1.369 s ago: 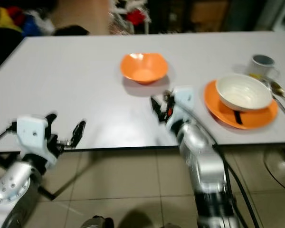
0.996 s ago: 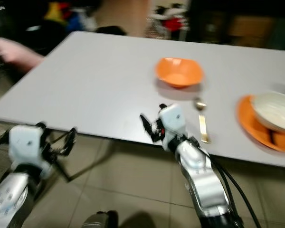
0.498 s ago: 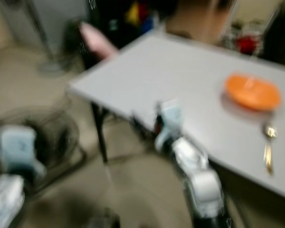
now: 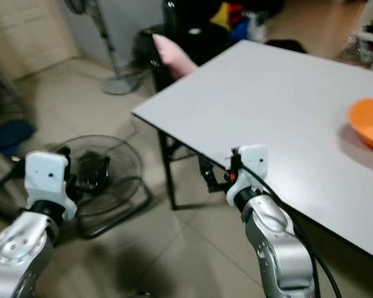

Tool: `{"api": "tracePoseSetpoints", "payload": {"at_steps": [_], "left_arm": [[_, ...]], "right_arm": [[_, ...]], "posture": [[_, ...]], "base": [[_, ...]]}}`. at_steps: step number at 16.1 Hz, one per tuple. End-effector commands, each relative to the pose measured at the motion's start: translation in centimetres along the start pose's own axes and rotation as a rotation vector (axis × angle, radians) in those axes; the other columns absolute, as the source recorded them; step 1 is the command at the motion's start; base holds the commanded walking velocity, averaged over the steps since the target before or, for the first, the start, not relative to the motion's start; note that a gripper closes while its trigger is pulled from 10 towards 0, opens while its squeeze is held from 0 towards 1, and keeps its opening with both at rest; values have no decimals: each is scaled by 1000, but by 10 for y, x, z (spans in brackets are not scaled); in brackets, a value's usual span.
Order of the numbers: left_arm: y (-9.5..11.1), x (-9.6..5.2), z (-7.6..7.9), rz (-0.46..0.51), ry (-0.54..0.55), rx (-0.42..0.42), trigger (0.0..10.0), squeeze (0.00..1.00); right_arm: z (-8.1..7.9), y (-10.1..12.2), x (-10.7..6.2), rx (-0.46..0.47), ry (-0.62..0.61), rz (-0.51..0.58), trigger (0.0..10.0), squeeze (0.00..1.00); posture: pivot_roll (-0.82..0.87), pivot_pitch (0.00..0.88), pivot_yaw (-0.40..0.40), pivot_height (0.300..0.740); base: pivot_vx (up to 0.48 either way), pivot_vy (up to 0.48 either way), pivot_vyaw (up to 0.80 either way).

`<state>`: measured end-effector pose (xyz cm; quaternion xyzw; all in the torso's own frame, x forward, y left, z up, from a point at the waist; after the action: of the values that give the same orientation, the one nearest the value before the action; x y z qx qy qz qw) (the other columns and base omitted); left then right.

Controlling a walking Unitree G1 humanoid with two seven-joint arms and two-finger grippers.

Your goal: Setting the table

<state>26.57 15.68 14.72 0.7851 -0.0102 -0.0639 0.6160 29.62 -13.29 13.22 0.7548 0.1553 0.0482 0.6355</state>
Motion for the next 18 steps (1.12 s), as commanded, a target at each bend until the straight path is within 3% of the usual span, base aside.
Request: {"api": "tracePoseSetpoints", "payload": {"at_steps": [1, 3, 4, 9, 15, 18], "left_arm": [[0, -2, -2, 7, 13, -4, 10000, 0], [-11, -9, 0, -26, 29, -11, 10000, 0], [-14, -15, -3, -39, 43, -23, 10000, 0], [-14, -29, -8, -43, 65, -12, 10000, 0], [-1, -26, -22, -7, 113, 20, 10000, 0], [1, -23, -20, 2, 98, 20, 10000, 0]], "right_arm": [[6, 4, -4, -15, -22, -4, 10000, 1000], [11, -1, -5, -36, -24, -40, 10000, 1000], [6, -2, -4, -39, 13, -60, 10000, 1000], [6, -11, 1, -9, 50, -94, 10000, 1000], [7, -6, 3, 21, 27, -69, 10000, 1000], [6, -7, 5, 34, 18, -65, 10000, 1000]], "posture": [[-108, 0, 134, 740], [-95, 0, 100, 740], [-88, 0, 85, 740], [-42, 7, 67, 740], [-35, 0, 75, 740], [-25, 0, 64, 740]], "base": [[0, 0, 800], [0, 0, 800], [0, 0, 800], [0, 0, 800], [0, 0, 800], [0, 0, 800]]}}
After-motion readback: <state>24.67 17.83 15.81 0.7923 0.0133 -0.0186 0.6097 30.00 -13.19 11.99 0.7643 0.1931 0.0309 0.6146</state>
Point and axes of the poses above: a point about 5 cm out from each wrist's last joint towards the gripper, its own x axis pointing out of the wrist towards the gripper, its own y axis along the axis of the wrist's last joint, z = x × y, the point moved 5 cm from there along x, pointing out of the wrist towards the gripper, and after that the axes turned 5 degrees about x, right-handed, at the moved point
